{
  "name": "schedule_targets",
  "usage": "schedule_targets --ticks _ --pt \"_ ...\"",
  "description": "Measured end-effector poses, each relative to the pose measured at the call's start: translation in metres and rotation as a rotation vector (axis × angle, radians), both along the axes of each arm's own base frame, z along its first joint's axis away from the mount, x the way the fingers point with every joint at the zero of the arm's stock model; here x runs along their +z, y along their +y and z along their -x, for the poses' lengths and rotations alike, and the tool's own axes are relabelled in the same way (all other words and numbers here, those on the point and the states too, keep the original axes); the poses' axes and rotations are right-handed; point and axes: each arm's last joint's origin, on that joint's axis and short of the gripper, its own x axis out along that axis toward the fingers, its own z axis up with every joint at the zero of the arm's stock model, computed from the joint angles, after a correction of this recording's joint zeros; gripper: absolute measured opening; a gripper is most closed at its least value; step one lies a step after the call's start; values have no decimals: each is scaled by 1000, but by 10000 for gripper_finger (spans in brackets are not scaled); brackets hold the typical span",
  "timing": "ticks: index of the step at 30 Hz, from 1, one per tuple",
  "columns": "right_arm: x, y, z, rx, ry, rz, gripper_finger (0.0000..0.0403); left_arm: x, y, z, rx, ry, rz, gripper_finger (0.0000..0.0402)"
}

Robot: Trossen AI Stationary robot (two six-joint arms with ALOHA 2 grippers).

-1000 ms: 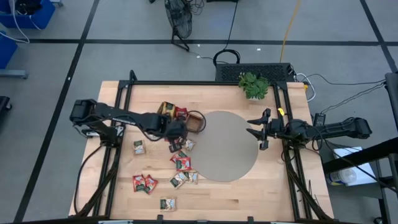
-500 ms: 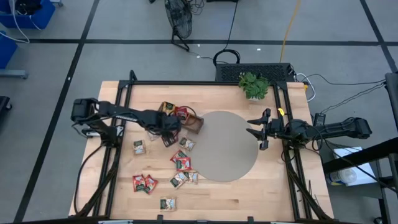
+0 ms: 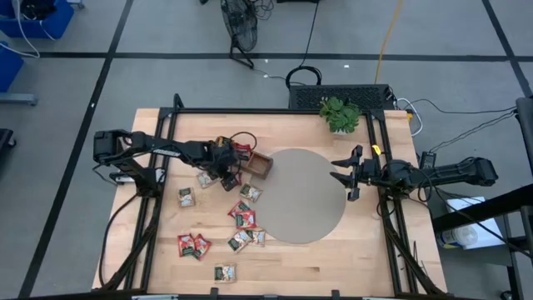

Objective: Pick & Place Tea
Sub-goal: Put the red tea bag into the middle section of the wooden organizer

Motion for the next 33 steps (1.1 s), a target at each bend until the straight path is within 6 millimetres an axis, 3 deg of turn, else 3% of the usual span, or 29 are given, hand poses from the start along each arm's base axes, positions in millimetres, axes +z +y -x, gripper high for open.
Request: schedule_targets --ticks 7,11,16,24,33 --pt "0 0 0 0 0 0 155 -1 -4 0 -120 -14 53 221" --pt "0 0 0 0 0 0 155 0 -11 -1 -259 -65 180 211" --pt "0 0 0 0 0 0 155 0 -15 0 -293 -89 310 196" --pt "0 0 0 0 0 0 155 1 -16 5 -122 -20 369 175" --pt "0 0 0 0 0 0 155 1 -15 6 130 44 322 151"
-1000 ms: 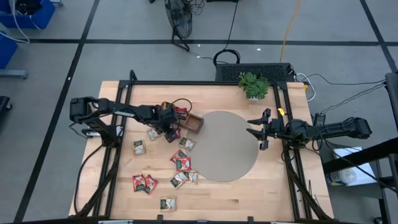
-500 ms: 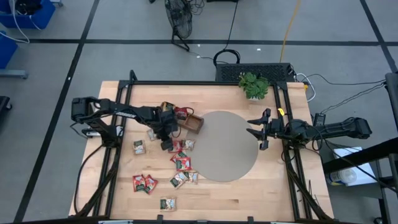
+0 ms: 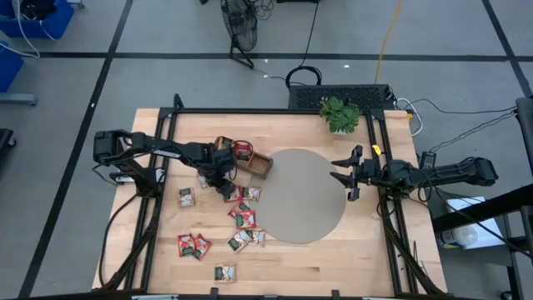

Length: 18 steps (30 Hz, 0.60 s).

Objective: Pick & Place Tea
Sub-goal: Put the red tea bag into the middle section of the wooden organizer

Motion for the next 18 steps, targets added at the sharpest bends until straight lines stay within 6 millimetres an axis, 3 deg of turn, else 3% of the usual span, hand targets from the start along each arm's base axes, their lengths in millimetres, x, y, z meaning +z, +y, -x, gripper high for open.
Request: schedule_targets --ticks 7,14,18 --pt "0 0 0 0 0 0 155 -1 -6 -1 173 60 -29 142" --pt "0 0 0 0 0 0 155 -1 0 -2 192 72 -310 131" --pt "0 0 0 0 0 0 155 3 -1 -4 123 52 -346 113"
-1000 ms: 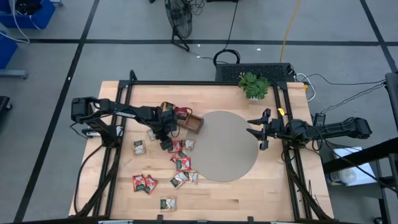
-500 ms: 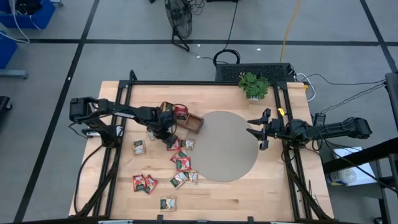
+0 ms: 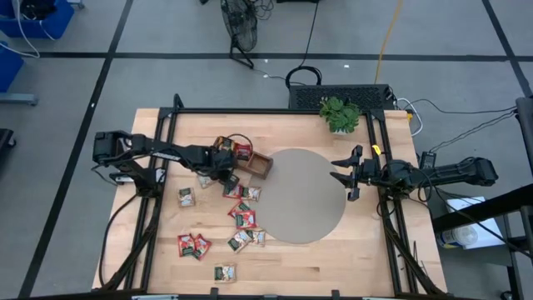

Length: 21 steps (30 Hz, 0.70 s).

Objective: Pick & Place Tea
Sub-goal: Put the red tea bag into the middle section of the wooden organizer

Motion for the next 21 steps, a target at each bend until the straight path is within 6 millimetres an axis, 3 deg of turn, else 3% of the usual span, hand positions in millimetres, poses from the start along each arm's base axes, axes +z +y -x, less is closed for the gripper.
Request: schedule_targets --ticks 7,10,15,21 --pt "0 0 0 0 0 0 155 30 -23 -15 -161 -149 -73 10" --pt "0 0 0 0 0 0 155 29 -39 -17 -211 -161 -72 8" --pt "0 0 0 0 -1 0 155 9 -52 -25 -174 -122 -95 6" --pt "0 0 0 0 -3 0 155 12 -62 -43 -191 -299 -106 5"
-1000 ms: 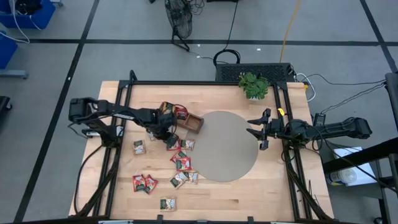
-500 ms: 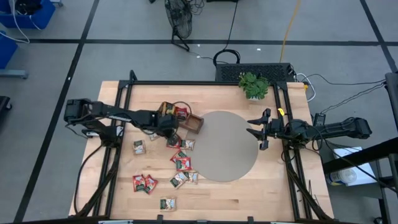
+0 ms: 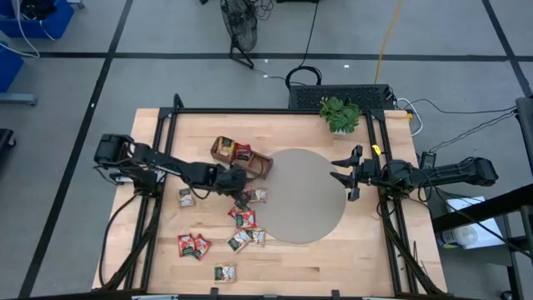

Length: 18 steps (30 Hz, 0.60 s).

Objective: Pick & Place Tea
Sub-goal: Put the red tea bag into the middle section of the wooden organizer

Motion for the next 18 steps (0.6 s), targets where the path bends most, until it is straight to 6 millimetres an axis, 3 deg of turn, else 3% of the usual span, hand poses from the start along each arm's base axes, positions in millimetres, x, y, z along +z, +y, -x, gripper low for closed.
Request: schedule_targets --ticks 5,12,18 --pt "0 0 0 0 1 0 155 6 -9 -5 -53 -73 -10 3" --pt "0 0 -1 0 3 0 155 3 -11 0 -92 -11 -98 5" --pt "0 0 -1 -1 3 0 155 3 -31 1 -418 16 -272 30"
